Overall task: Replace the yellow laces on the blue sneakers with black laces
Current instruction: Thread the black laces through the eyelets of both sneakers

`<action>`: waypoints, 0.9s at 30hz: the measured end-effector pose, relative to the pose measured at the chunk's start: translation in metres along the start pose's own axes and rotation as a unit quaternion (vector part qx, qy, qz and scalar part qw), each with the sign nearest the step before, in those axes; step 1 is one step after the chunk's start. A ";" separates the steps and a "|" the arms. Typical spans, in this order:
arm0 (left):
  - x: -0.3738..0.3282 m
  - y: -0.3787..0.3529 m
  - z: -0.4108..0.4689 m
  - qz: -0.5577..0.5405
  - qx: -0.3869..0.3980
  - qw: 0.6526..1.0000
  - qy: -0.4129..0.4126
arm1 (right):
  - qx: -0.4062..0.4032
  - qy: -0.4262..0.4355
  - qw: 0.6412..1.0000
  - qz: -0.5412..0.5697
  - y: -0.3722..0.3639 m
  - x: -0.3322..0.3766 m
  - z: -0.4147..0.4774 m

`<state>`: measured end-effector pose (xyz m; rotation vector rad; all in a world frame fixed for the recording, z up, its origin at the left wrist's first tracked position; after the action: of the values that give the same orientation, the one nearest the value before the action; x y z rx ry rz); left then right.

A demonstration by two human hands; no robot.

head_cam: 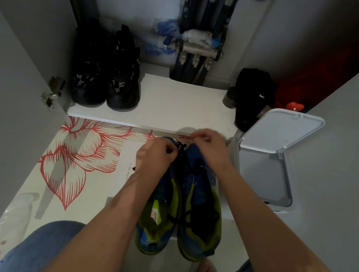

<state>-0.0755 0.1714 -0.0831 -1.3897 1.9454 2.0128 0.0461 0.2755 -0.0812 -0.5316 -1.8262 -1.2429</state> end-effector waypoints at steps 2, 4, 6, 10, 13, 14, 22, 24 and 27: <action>-0.001 0.002 0.000 -0.008 -0.009 1.000 0.000 | -0.049 0.104 0.990 -0.083 0.012 0.022 -0.002; 0.000 0.001 0.001 -0.007 -0.009 1.000 -0.002 | 0.017 0.167 0.975 -0.147 -0.004 0.033 -0.009; 0.000 0.000 0.002 0.003 -0.001 1.000 -0.005 | 0.072 0.167 0.966 -0.182 -0.021 0.027 -0.014; 0.004 -0.002 0.003 -0.017 0.009 1.000 -0.003 | 0.078 0.163 0.966 -0.186 -0.023 0.023 -0.010; 0.006 -0.002 0.005 -0.055 0.006 0.998 0.001 | 0.101 0.156 0.969 -0.164 -0.025 0.020 -0.010; 0.007 -0.003 0.006 -0.056 0.007 0.998 0.002 | 0.115 0.154 0.967 -0.168 -0.027 0.019 -0.010; 0.009 -0.003 0.005 -0.114 0.015 0.993 -0.009 | 0.140 0.095 0.980 -0.106 -0.025 0.009 -0.009; 0.009 -0.004 0.004 -0.118 0.013 0.993 -0.009 | 0.133 0.077 0.983 -0.103 -0.026 0.005 -0.009; 0.012 -0.005 0.002 -0.115 -0.001 0.993 0.003 | 0.096 0.008 0.990 -0.103 -0.025 -0.008 -0.005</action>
<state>-0.0806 0.1674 -0.0945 -1.5397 1.6947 1.9099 0.0344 0.2618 -0.1007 -0.2298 -2.0007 -1.1839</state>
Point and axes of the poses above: each hand's wrist, its own z-axis towards the middle knuckle, its own y-axis out of the back of the hand, x = y × z, the point moved 8 cm from there along z, towards the middle knuckle
